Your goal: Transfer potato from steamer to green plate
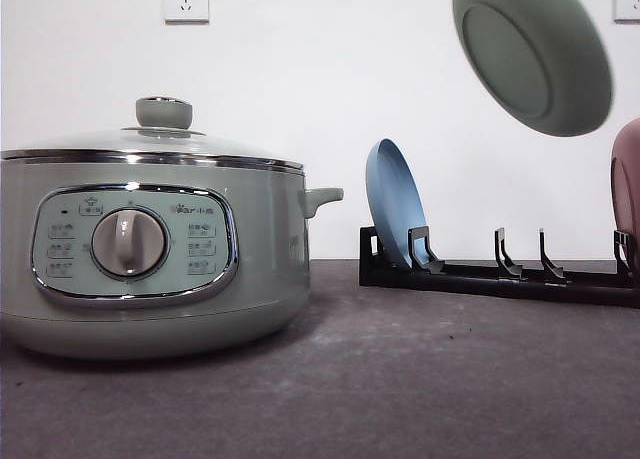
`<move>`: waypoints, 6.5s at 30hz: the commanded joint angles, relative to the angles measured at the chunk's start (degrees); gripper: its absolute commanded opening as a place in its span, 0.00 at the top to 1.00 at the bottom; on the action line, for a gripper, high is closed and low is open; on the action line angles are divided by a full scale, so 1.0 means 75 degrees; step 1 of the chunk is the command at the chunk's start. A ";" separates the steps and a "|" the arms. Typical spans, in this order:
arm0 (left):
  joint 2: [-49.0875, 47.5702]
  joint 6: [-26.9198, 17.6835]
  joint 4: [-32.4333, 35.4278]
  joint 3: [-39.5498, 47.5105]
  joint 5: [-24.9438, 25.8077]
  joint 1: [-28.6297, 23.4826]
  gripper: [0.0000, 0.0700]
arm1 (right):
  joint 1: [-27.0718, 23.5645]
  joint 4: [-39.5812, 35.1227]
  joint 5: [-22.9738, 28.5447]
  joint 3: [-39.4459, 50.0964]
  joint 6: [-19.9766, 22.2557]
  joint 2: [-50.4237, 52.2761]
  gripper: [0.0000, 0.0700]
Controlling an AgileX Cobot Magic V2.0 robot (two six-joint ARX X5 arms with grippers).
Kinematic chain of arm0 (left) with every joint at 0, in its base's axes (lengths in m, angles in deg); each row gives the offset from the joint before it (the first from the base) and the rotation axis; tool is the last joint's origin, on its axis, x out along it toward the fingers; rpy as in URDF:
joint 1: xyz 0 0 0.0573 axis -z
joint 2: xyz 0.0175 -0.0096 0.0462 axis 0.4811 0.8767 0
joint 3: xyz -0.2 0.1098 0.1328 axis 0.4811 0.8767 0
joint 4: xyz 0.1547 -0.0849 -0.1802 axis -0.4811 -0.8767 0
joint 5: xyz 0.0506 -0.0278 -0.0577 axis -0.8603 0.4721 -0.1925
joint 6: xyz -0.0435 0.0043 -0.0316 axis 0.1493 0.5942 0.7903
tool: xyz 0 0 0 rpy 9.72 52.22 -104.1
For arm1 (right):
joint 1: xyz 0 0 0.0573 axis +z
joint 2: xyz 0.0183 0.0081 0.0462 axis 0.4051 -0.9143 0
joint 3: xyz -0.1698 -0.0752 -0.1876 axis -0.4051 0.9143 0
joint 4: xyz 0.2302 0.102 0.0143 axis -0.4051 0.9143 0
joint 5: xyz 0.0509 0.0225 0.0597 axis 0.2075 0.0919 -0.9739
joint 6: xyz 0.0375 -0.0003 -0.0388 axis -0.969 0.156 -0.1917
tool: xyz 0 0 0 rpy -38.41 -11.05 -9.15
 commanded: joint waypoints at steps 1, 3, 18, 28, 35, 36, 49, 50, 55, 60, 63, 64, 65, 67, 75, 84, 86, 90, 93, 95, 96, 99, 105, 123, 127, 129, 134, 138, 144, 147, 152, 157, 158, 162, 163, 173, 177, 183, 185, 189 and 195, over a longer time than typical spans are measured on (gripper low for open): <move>0.0044 -0.0090 0.0087 -0.0169 0.0047 0.0020 0.09 | 0.0490 0.0403 0.0436 -0.0174 0.0391 -0.0064 1.00; 0.0044 -0.0090 0.0088 -0.0169 0.0047 0.0020 0.09 | 0.1033 0.0742 0.0896 -0.0024 0.0405 -0.0064 1.00; 0.0044 -0.0090 0.0090 -0.0169 0.0047 0.0020 0.09 | 0.4010 0.0123 0.2914 0.3123 -0.0207 -0.0067 1.00; 0.0044 -0.0090 0.0087 -0.0169 0.0047 0.0020 0.09 | 0.4861 -0.1472 0.2956 0.4792 -0.0521 -0.0114 1.00; 0.0044 -0.0087 0.0085 -0.0169 0.0047 0.0020 0.09 | 0.4900 -0.2162 0.2953 0.5419 -0.0539 -0.0572 1.00; 0.0044 -0.0088 0.0085 -0.0169 0.0047 0.0020 0.09 | 0.4900 -0.2252 0.2953 0.5494 -0.0539 -0.0661 1.00; 0.0044 -0.0087 0.0074 -0.0169 0.0047 0.0020 0.09 | 0.4935 -0.2967 0.2797 0.5692 -0.0542 -0.1512 0.99; 0.0041 -0.0087 0.0065 -0.0169 0.0047 0.0020 0.09 | 0.4932 -0.2968 0.2734 0.5693 -0.0559 -0.1535 0.94; 0.0038 -0.0087 0.0055 -0.0169 0.0047 0.0020 0.09 | 0.4937 -0.2994 0.2632 0.5694 -0.0608 -0.1553 0.52; 0.0038 -0.0087 0.0058 -0.0169 0.0047 0.0020 0.09 | 0.4938 -0.2988 0.2692 0.5691 -0.0628 -0.1547 0.50; 0.0038 -0.0090 0.0058 -0.0169 0.0047 0.0020 0.09 | 0.4935 -0.2980 0.2693 0.5674 -0.0626 -0.1447 0.50; 0.0038 -0.0088 0.0058 -0.0169 0.0047 0.0020 0.09 | 0.4935 -0.2971 0.2692 0.5656 -0.0624 -0.1375 0.50; 0.0038 -0.0087 0.0058 -0.0169 0.0047 0.0020 0.09 | 0.4936 -0.2936 0.2691 0.5620 -0.0623 -0.1275 0.50; 0.0038 -0.0087 0.0058 -0.0169 0.0047 0.0020 0.09 | 0.4938 -0.2851 0.2691 0.5514 -0.0621 -0.1017 0.50; 0.0038 -0.0087 0.0058 -0.0169 0.0047 0.0020 0.09 | 0.4650 -0.2638 0.2426 0.4552 -0.0551 0.0448 0.50; 0.0038 -0.0058 0.0058 -0.0169 0.0047 0.0020 0.09 | 0.3017 -0.2901 0.0100 0.3091 -0.0510 0.1451 0.50; 0.0038 -0.0050 0.0058 -0.0169 0.0047 0.0020 0.09 | 0.2570 -0.2927 -0.0790 0.2850 -0.0511 0.1508 0.50; 0.0038 -0.0038 0.0058 -0.0169 0.0047 0.0020 0.09 | 0.1807 -0.2930 -0.2543 0.2597 -0.0506 0.1521 0.50; 0.0038 -0.0035 0.0056 -0.0169 0.0047 0.0020 0.09 | 0.1404 -0.2895 -0.3437 0.2597 -0.0494 0.1512 0.50; 0.0038 -0.0036 0.0057 -0.0169 0.0047 0.0020 0.09 | 0.1285 -0.2869 -0.3573 0.2597 -0.0452 0.1510 0.50; 0.0038 -0.0038 0.0055 -0.0169 0.0047 0.0020 0.09 | 0.1250 -0.2863 -0.3569 0.2597 -0.0431 0.1510 0.50; 0.0038 -0.0038 0.0058 -0.0169 0.0047 0.0020 0.09 | 0.1225 -0.2848 -0.3568 0.2597 -0.0378 0.1510 0.50; 0.0041 -0.0038 0.0058 -0.0169 0.0047 0.0020 0.09 | 0.1228 -0.2843 -0.3566 0.2597 -0.0335 0.1510 0.50; 0.1965 0.0338 -0.0742 -0.2417 -0.0557 0.0147 0.11 | 0.1228 -0.2728 -0.3511 0.2597 -0.0308 0.1510 0.50; 0.2985 0.0284 -0.1276 -0.3511 -0.0924 0.0465 0.11 | 0.1228 -0.2706 -0.3511 0.2597 -0.0303 0.1510 0.50; 0.3526 0.0231 -0.1560 -0.4030 -0.1258 0.0724 0.11 | 0.1228 -0.2703 -0.3510 0.2597 -0.0292 0.1510 0.50; 0.4807 0.0069 -0.2258 -0.5137 -0.2355 0.1420 0.11 | 0.1228 -0.2696 -0.3510 0.2597 -0.0276 0.1510 0.50; 0.5728 -0.0077 -0.2670 -0.5843 -0.2921 0.1888 0.11 | 0.1228 -0.2697 -0.3510 0.2597 -0.0276 0.1510 0.50; 0.6910 -0.0135 -0.2968 -0.6571 -0.3571 0.2380 0.11 | 0.1228 -0.2673 -0.3510 0.2597 -0.0276 0.1510 0.50; 0.7334 -0.0184 -0.3066 -0.6680 -0.3719 0.2515 0.11 | 0.1228 -0.2639 -0.3507 0.2597 -0.0276 0.1510 0.50; 0.7868 -0.0197 -0.3128 -0.6691 -0.3919 0.2662 0.15 | 0.1228 -0.2636 -0.3499 0.2597 -0.0276 0.1510 0.50; 0.8194 -0.0243 -0.3190 -0.6691 -0.3940 0.2762 0.16 | 0.1228 -0.2638 -0.3452 0.2597 -0.0274 0.1510 0.50; 0.8239 -0.0245 -0.3200 -0.6691 -0.3940 0.2775 0.16 | 0.1228 -0.2639 -0.3451 0.2597 -0.0272 0.1510 0.50; 0.8403 -0.0245 -0.3323 -0.6691 -0.4064 0.2815 0.16 | 0.1228 -0.2639 -0.3449 0.2597 -0.0264 0.1510 0.50; 0.8431 -0.0243 -0.3341 -0.6691 -0.4101 0.2819 0.16 | 0.1228 -0.2639 -0.3449 0.2597 -0.0239 0.1510 0.50; 0.8638 -0.0238 -0.3326 -0.6691 -0.4117 0.2889 0.24 | 0.1228 -0.2638 -0.3226 0.2597 -0.0165 0.1510 0.50; 0.8652 -0.0236 -0.3357 -0.6691 -0.4115 0.2912 0.36 | 0.1225 -0.2636 -0.3105 0.2597 -0.0160 0.1510 0.50; 0.8652 -0.0233 -0.3463 -0.6691 -0.4118 0.2920 0.50 | 0.1222 -0.2639 -0.3102 0.2597 -0.0160 0.1510 0.50; 0.8652 -0.0229 -0.3526 -0.6691 -0.4115 0.2920 0.52 | 0.1222 -0.2640 -0.3105 0.2597 -0.0160 0.1510 0.50; 0.8652 -0.0175 -0.3623 -0.6691 -0.4115 0.2920 0.53 | 0.1219 -0.2642 -0.3102 0.2597 -0.0160 0.1510 0.50; 0.8652 -0.0163 -0.3713 -0.6691 -0.4115 0.2923 0.79 | 0.1219 -0.2642 -0.3105 0.2597 -0.0163 0.1510 0.50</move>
